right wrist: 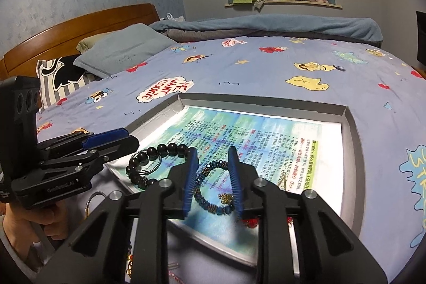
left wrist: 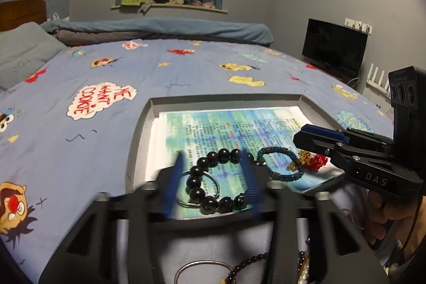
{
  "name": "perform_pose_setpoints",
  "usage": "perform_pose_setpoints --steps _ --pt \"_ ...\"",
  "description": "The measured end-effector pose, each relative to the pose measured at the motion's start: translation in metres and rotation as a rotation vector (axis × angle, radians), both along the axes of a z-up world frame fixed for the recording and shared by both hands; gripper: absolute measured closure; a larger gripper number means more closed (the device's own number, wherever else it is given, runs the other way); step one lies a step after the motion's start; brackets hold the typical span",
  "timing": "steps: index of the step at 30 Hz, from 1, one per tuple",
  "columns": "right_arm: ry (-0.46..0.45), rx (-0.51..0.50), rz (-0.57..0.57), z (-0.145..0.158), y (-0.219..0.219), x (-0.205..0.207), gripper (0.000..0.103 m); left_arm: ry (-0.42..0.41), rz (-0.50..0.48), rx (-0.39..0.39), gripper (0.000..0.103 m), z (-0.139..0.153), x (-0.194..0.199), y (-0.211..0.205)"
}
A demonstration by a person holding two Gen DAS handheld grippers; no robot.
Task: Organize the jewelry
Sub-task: 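Open both grippers to release the bracelets into the box, then move both open grippers back to the remaining jewelry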
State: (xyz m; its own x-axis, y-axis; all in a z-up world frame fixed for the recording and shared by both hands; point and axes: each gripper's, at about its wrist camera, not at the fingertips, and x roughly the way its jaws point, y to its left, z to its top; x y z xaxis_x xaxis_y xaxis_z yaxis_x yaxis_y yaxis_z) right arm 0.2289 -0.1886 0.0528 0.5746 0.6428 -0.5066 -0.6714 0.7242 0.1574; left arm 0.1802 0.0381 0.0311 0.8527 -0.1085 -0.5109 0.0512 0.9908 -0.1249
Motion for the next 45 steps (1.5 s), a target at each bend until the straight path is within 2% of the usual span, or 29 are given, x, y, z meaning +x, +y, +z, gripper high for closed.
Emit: perform_pose_setpoints --steps 2,4,5,6,7,14,30,33,38,45 --pt "-0.009 0.007 -0.003 0.001 -0.004 -0.004 0.074 -0.022 0.004 0.008 0.038 0.003 -0.005 0.0" --pt "-0.026 0.023 -0.006 0.003 -0.01 -0.01 0.07 -0.035 0.009 0.015 0.037 0.005 -0.009 0.0" --pt "-0.036 0.031 -0.008 0.004 -0.013 -0.014 0.066 -0.039 0.011 0.015 0.034 0.005 -0.011 0.0" --pt "-0.043 0.036 -0.009 0.005 -0.015 -0.017 0.064 -0.045 0.015 0.015 0.025 0.006 -0.014 0.002" --pt "-0.051 0.041 -0.01 0.006 -0.017 -0.021 0.064 -0.053 0.018 0.015 0.025 0.006 -0.017 0.003" --pt "-0.095 0.06 -0.01 0.008 -0.03 -0.046 0.052 -0.071 0.03 0.017 0.024 0.007 -0.037 0.012" --pt "-0.085 0.083 -0.013 -0.001 -0.058 -0.083 0.051 -0.054 0.051 -0.005 0.024 -0.005 -0.072 0.035" --pt "-0.077 0.071 -0.008 -0.005 -0.061 -0.086 0.051 -0.049 0.03 -0.014 0.024 -0.008 -0.078 0.033" --pt "-0.035 0.023 0.017 -0.015 -0.057 -0.084 0.052 -0.053 -0.02 0.017 0.027 -0.012 -0.088 0.02" --pt "0.004 -0.013 0.038 -0.023 -0.051 -0.082 0.054 -0.067 -0.147 0.037 0.034 -0.013 -0.094 -0.007"
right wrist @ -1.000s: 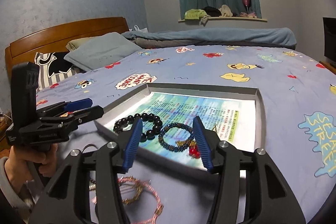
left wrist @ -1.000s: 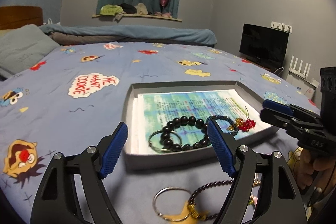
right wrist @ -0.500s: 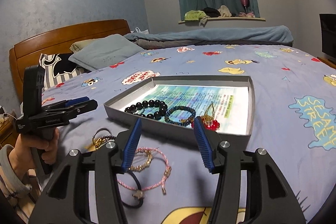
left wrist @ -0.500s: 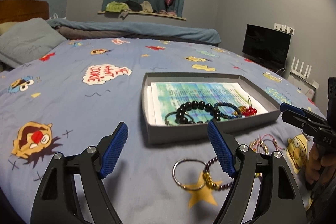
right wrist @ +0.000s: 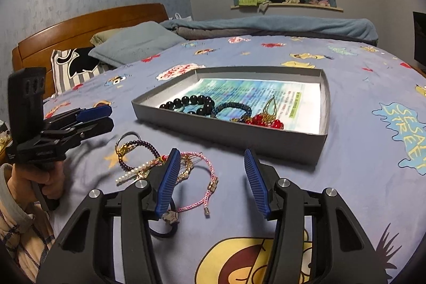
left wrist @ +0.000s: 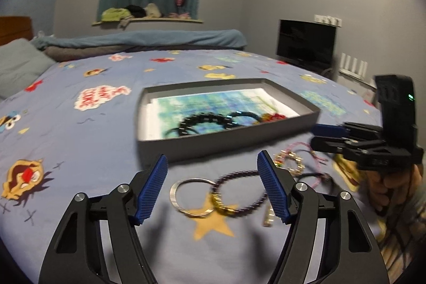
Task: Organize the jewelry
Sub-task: 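Move both open grippers back to the remaining jewelry, then grasp the pearl hairpin with the left gripper while the right grasps the pink cord bracelet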
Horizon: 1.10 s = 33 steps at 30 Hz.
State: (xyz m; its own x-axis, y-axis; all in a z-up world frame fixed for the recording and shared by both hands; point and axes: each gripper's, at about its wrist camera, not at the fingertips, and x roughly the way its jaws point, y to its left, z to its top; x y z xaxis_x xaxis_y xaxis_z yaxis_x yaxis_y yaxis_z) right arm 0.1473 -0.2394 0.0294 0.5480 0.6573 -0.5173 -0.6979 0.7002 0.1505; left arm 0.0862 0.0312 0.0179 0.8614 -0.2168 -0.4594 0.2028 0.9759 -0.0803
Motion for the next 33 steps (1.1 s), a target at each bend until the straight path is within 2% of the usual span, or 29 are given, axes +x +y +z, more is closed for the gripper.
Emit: perform_pose_setpoints --steps 2,8,10,11,14,20,23,24,25,28,29,33 --pt "0.01 -0.007 0.007 -0.002 0.001 0.001 0.058 0.004 -0.024 0.012 0.034 -0.002 -0.002 -0.007" --pt "0.02 -0.021 0.021 -0.005 0.003 -0.001 0.06 0.027 -0.076 0.038 0.035 -0.01 -0.015 -0.027" --pt "0.023 -0.028 0.024 -0.005 0.003 -0.001 0.062 0.053 -0.107 0.055 0.041 -0.016 -0.021 -0.037" --pt "0.027 -0.031 0.025 -0.006 0.004 -0.001 0.064 0.071 -0.119 0.064 0.049 -0.019 -0.022 -0.04" --pt "0.027 -0.032 0.026 -0.006 0.004 -0.002 0.064 0.113 -0.127 0.108 0.059 -0.029 -0.019 -0.05" --pt "0.033 -0.054 0.032 -0.009 0.007 -0.002 0.067 0.161 -0.103 0.1 0.064 -0.033 -0.007 -0.051" --pt "0.043 -0.063 0.034 -0.01 0.009 -0.002 0.074 0.169 -0.117 0.118 0.082 -0.035 -0.004 -0.057" --pt "0.045 -0.065 0.035 -0.01 0.009 -0.001 0.077 0.17 -0.124 0.13 0.091 -0.035 -0.004 -0.059" --pt "0.046 -0.067 0.037 -0.01 0.01 -0.001 0.079 0.176 -0.134 0.147 0.095 -0.037 -0.003 -0.062" --pt "0.044 -0.075 0.046 -0.011 0.012 -0.002 0.089 0.164 -0.133 0.157 0.097 -0.037 -0.006 -0.063" --pt "0.04 -0.074 0.051 -0.011 0.012 -0.003 0.096 0.158 -0.13 0.153 0.097 -0.036 -0.007 -0.062" --pt "-0.006 -0.049 0.058 -0.003 0.009 -0.011 0.097 0.113 -0.12 0.13 0.097 -0.028 -0.012 -0.057"
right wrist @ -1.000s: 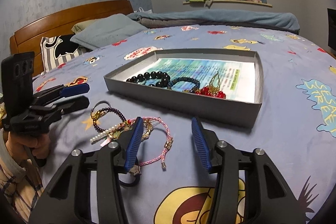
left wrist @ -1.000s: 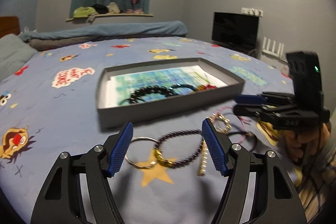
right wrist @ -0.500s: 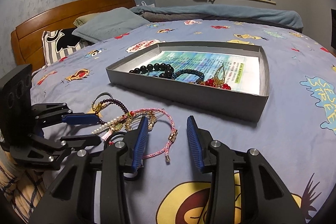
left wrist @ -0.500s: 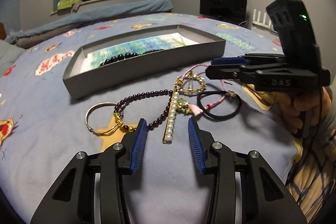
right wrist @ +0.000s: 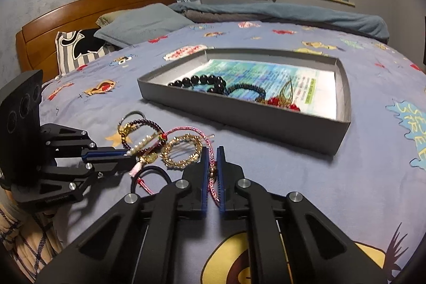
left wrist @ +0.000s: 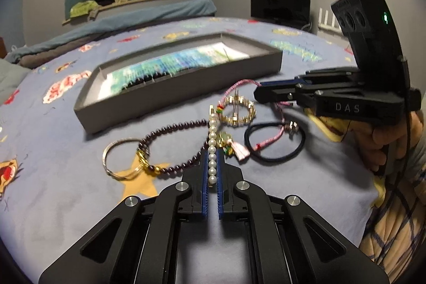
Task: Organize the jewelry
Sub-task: 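Grasp the pearl hairpin with the left gripper while the right grasps the pink cord bracelet, then carry the pearl hairpin and pink bracelet over the gray box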
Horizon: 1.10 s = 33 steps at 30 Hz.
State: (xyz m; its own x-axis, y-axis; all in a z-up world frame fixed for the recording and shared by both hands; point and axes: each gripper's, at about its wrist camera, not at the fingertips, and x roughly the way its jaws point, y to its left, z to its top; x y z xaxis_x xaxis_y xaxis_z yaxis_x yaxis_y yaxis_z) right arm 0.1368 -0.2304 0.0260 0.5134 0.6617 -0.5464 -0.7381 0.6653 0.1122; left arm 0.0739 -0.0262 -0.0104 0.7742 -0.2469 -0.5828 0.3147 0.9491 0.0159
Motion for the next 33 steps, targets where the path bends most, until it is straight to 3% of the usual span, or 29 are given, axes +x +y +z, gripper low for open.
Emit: perform_pose_setpoints --steps 10,18,33 --pt "-0.143 0.175 0.0 0.034 -0.018 -0.017 0.097 -0.105 0.059 -0.066 0.097 0.021 -0.005 0.018" --pt "-0.161 0.274 -0.022 0.05 -0.028 -0.012 0.097 -0.131 0.084 -0.092 0.097 0.029 0.001 0.021" --pt "-0.162 0.353 -0.054 0.066 -0.027 0.016 0.097 -0.165 0.137 -0.174 0.097 0.046 0.042 0.036"
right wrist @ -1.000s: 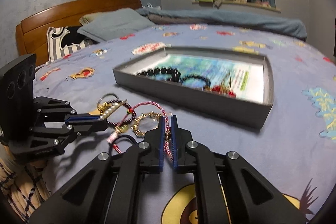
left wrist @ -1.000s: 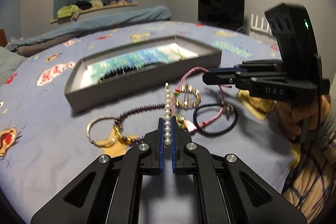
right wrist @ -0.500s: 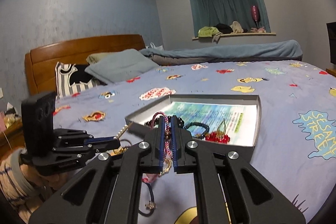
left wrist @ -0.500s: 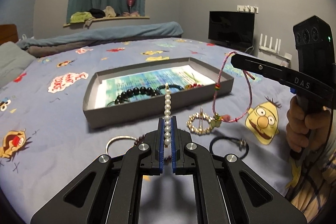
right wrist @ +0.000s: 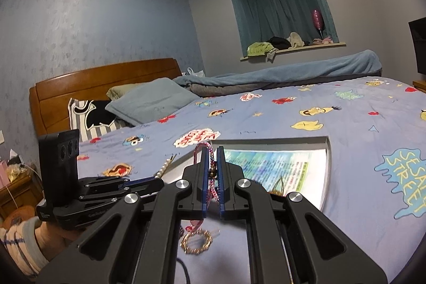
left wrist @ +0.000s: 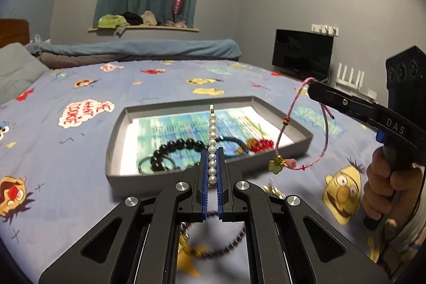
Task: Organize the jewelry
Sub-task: 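Carry the pearl hairpin and pink bracelet over the gray box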
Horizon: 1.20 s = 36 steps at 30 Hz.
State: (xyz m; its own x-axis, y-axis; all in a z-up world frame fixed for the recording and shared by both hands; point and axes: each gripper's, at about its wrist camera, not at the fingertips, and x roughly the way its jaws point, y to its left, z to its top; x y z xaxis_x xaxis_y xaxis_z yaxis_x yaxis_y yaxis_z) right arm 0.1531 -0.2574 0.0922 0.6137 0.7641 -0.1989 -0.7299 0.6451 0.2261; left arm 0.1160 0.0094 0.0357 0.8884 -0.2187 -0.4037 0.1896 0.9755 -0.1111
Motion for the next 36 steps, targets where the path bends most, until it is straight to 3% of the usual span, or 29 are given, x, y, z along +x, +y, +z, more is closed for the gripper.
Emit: perform_pose_setpoints --steps 9,19,29,36 --pt "0.017 0.03 -0.029 0.008 0.012 0.032 0.097 -0.011 0.046 -0.036 0.097 0.009 0.026 0.02" --pt "0.07 -0.018 -0.083 0.002 0.032 0.073 0.097 0.018 0.059 -0.058 0.097 0.01 0.064 0.036" --pt "0.224 -0.157 -0.156 -0.031 0.051 0.123 0.097 0.146 0.095 -0.058 0.097 -0.004 0.109 0.046" --pt "0.249 -0.195 -0.153 -0.038 0.056 0.126 0.097 0.222 0.098 -0.06 0.097 -0.018 0.12 0.05"
